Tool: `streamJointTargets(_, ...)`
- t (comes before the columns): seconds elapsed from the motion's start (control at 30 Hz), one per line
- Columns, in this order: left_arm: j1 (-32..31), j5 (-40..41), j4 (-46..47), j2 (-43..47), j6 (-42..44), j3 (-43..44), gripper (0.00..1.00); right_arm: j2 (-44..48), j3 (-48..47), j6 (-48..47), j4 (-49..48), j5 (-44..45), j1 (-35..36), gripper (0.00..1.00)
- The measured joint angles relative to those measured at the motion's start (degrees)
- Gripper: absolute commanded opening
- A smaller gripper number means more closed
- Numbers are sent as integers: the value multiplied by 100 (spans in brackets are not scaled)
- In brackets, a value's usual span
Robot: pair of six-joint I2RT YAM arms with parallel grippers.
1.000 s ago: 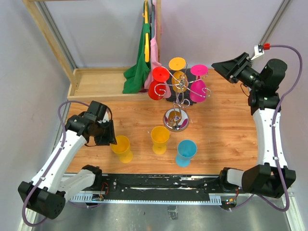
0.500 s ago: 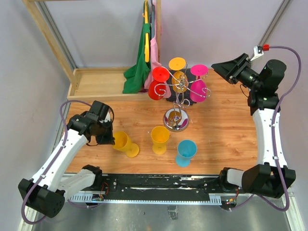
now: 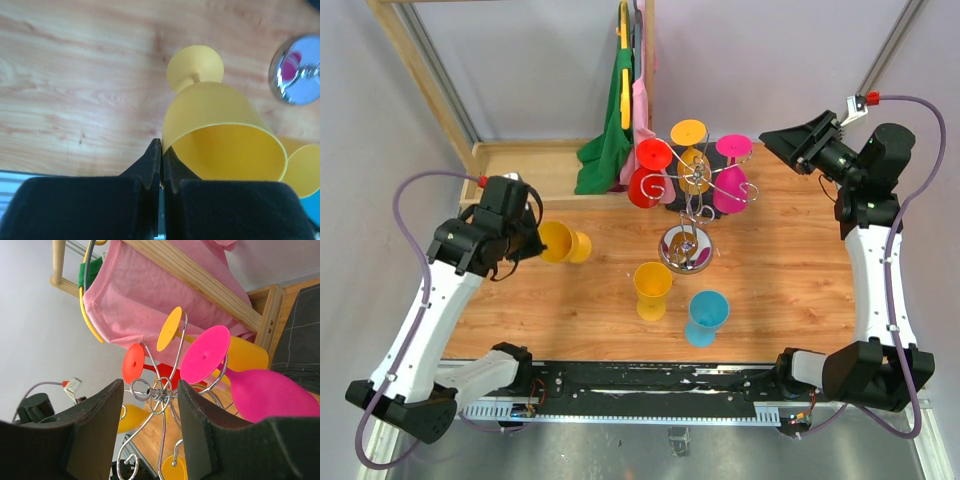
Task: Place the wine glass upside down on the wine glass rack
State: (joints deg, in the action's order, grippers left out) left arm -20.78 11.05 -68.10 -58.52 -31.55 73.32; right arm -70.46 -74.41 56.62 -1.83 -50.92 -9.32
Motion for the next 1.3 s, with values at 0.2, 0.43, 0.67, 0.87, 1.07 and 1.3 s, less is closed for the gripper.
streamJointTargets(0.2,0,1014,11,-573,15,1644,0,-74,-181,22,33,17,0,49)
streamJointTargets(0.43,0,1484,767,-960,363,3224,0,-114,-483,28,68,44,0,49)
streamJointTargets(0.67,0,568,2516,-940,669,3228,0,-63,-525,-20,190,122,9,49)
streamJointTargets(0.87,0,-1178,4371,-949,472,2682,0,90,-564,-146,367,151,9,49)
streamJointTargets(1.07,0,-2785,5731,-1080,-31,2465,0,400,-680,-275,490,149,9,50)
streamJointTargets(1.3,-4,-4695,7646,-1421,-1473,2111,0,470,-826,-105,144,11,9,50)
